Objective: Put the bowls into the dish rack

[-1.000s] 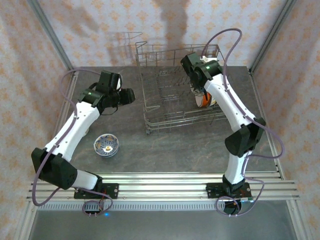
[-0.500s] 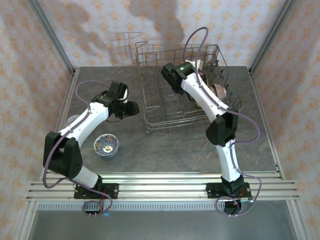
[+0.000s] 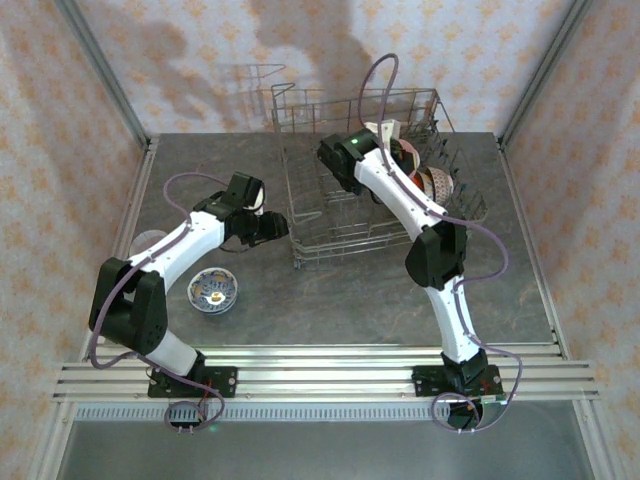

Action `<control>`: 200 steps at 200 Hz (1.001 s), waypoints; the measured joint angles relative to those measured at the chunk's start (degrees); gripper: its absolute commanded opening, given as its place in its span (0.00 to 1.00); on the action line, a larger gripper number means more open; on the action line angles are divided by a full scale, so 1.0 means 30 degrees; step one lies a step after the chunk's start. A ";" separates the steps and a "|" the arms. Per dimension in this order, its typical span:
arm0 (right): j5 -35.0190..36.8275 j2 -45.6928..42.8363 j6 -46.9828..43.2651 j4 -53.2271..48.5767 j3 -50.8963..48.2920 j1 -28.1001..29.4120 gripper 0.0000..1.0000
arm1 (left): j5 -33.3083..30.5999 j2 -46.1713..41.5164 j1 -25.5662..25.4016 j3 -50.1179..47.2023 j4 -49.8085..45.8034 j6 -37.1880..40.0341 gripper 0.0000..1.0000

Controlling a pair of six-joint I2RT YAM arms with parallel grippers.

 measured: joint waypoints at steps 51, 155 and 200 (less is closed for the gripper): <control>0.0903 0.0911 -0.0226 -0.0007 -0.0670 0.0000 0.00 | 0.0219 -0.0262 -0.0612 -0.0714 0.1129 -0.1217 0.48; 0.2084 0.0984 -0.1086 -0.0073 -0.3031 -0.0022 0.00 | 0.0780 -0.1049 -0.1428 -0.2943 0.3315 -0.2863 0.48; 0.2594 0.0984 -0.1231 -0.0073 -0.3555 -0.0007 0.00 | 0.1260 -0.1071 -0.1785 -0.3555 0.3395 -0.2943 0.47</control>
